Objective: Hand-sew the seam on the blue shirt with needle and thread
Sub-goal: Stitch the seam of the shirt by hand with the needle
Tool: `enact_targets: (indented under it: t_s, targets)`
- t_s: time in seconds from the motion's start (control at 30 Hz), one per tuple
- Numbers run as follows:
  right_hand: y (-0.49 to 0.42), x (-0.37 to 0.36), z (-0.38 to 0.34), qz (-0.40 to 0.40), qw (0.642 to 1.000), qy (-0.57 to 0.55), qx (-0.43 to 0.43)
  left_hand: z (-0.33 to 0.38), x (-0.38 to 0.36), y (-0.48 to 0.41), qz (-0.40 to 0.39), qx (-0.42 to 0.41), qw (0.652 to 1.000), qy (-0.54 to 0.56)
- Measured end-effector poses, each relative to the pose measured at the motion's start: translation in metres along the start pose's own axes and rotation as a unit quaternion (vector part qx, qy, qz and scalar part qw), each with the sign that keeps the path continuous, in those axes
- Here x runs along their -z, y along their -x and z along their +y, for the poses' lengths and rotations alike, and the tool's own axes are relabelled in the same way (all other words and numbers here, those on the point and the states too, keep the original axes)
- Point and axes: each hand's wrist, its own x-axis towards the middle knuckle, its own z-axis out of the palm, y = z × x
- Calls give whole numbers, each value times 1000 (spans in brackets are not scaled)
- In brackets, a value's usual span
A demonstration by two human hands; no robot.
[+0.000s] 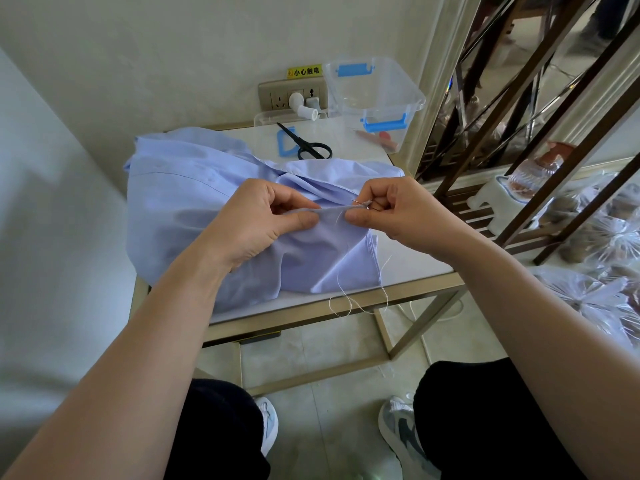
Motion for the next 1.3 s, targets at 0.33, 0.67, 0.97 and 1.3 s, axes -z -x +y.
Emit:
enact_targets:
  t_s: [0.33,0.67,0.97,1.3]
  targets:
    - [-1,-1,1,1,1000,8,-3,0,-7,-3,3,16,1000,-16]
    - [0,-1,0,1,1000,-13,-10,-3,-15,-7,25,-36,999,0]
    - [2,-1,-2,15,1000,-14,6,0,-19,-5,37,-49,998,20]
    - [13,1,-9,15,997,28,71,1,-19,-3,30,-46,998,40]
